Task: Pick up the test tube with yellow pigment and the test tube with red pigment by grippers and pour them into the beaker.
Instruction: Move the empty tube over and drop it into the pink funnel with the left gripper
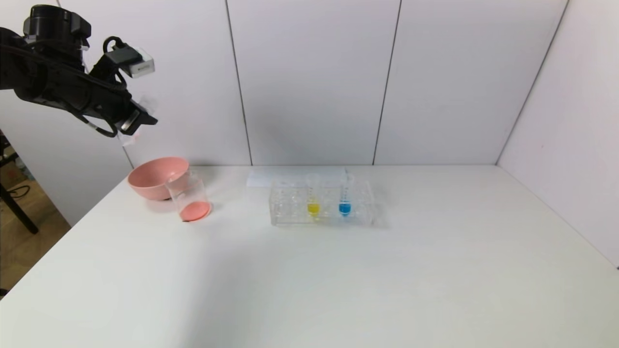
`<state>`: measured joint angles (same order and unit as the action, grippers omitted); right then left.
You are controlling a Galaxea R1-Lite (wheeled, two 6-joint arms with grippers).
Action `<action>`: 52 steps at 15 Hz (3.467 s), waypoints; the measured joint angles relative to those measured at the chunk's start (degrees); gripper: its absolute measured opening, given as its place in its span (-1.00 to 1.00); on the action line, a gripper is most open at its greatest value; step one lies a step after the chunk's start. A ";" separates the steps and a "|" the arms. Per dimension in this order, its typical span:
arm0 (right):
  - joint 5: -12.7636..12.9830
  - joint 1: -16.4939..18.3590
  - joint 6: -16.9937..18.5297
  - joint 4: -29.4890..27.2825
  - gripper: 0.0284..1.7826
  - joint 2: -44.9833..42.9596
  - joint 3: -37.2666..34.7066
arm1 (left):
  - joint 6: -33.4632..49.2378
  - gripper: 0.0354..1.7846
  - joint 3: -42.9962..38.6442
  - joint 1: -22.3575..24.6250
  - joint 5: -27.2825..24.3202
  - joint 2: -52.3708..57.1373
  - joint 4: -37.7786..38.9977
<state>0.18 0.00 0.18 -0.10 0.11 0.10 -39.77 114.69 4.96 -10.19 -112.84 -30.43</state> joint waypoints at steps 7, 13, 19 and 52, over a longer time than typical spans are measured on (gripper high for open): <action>0.00 0.00 0.00 0.00 0.91 0.00 0.00 | 18.77 -0.52 -1.10 0.24 -5.55 0.29 3.08; 0.00 0.00 0.00 0.00 0.91 0.00 0.00 | 29.21 -0.52 -3.52 0.29 -7.11 -1.08 11.96; 0.00 0.00 -0.02 0.00 0.91 0.00 0.00 | 39.33 -0.52 -12.81 0.88 -7.28 -2.11 28.31; 0.02 0.00 0.00 0.00 0.91 0.00 0.00 | 35.91 -0.52 -6.69 7.16 -7.08 -20.02 36.64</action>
<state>0.21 0.00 0.18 -0.10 0.11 0.10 -3.85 108.00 12.12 -17.27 -132.85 6.22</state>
